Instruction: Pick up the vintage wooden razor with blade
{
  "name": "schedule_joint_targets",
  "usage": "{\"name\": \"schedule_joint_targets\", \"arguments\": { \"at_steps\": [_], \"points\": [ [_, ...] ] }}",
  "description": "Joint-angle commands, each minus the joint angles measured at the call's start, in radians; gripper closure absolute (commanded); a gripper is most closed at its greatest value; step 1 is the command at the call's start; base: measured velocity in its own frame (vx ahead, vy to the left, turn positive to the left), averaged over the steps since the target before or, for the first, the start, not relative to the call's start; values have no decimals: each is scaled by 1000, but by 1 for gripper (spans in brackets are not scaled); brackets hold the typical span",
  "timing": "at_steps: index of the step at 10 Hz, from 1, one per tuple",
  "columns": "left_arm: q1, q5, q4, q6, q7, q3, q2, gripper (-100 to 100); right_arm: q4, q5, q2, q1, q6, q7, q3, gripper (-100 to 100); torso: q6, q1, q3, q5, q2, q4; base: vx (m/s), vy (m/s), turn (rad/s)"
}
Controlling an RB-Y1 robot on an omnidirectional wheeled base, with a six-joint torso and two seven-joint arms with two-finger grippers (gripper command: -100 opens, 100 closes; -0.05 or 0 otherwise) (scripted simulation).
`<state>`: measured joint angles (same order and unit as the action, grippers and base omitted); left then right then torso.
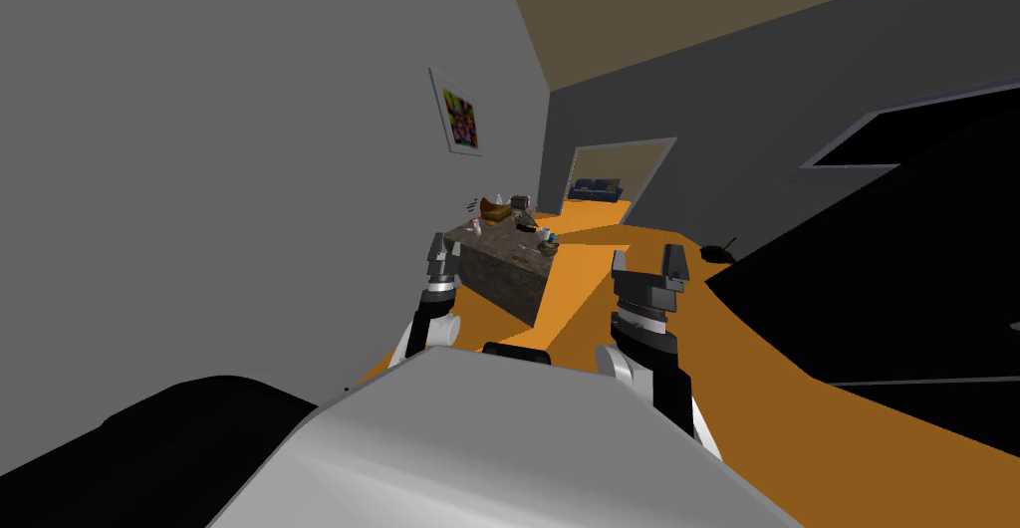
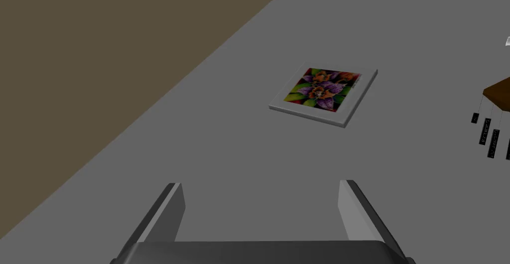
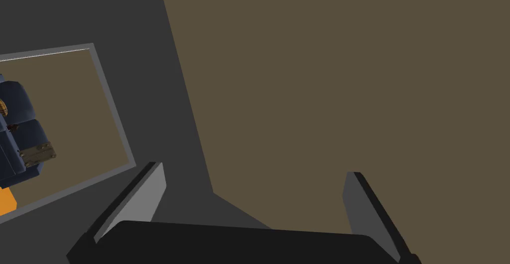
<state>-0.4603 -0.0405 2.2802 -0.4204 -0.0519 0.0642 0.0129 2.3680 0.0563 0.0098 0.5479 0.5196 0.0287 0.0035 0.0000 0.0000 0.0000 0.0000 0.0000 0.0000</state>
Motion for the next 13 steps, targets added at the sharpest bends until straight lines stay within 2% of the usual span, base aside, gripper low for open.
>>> {"name": "schedule_joint_targets", "arguments": {
  "at_steps": [1, 5, 6, 7, 8, 9, 10, 11, 12, 13],
  "points": [
    [6, -2, -1, 19, 0, 3, -30, -100, 0, 0, 0, 0, 0, 0, 0, 0, 0, 0, 0, 0, 0, 0, -5, 3, -43],
    [41, -16, -10, 123, -1, 17, -114, -100, 0, 0, 0, 0, 0, 0, 0, 0, 0, 1, 0, 0, 1, 0, -14, 12, -81],
    [41, -16, -10, 132, -1, 17, -114, -100, 0, 0, 0, 0, 0, 0, 0, 0, 0, 1, 0, 0, 1, 0, -15, 15, -37],
    [54, -20, -14, 168, -2, 22, -131, -100, 0, 0, 0, 0, 0, 0, 0, 0, 0, 1, 1, 0, 1, 0, -14, 8, -78],
    [54, -20, -14, 173, -2, 22, -131, -100, 0, 0, 0, 0, 0, 0, 0, 0, 0, 1, 0, 0, 1, 0, -11, 8, -38],
    [69, -25, -19, 217, -2, 28, -147, -100, 0, 0, 0, 0, 0, 0, 0, 0, 0, 1, 0, 0, 1, 0, -11, 8, -91],
    [69, -25, -19, 219, -2, 28, -147, -100, 0, 0, 0, 0, 0, 0, 0, 0, 0, 1, 0, 0, 1, 0, -11, 10, -43],
    [85, -30, -23, 261, -3, 34, -160, -100, 0, 0, 0, 0, 0, 0, 0, 0, 0, 1, 0, 0, 1, 0, -12, 8, -69],
    [85, -30, -23, 269, -3, 34, -160, -100, 0, 0, 0, 0, 0, 0, 0, 0, 0, 1, 0, 0, 1, 0, -13, 10, -53],
    [103, -36, -29, 311, -4, 41, -172, -100, 0, 0, 0, 0, 0, 0, 0, 0, 0, 1, 0, 0, 1, 0, -14, 15, -112]
  ]
}}
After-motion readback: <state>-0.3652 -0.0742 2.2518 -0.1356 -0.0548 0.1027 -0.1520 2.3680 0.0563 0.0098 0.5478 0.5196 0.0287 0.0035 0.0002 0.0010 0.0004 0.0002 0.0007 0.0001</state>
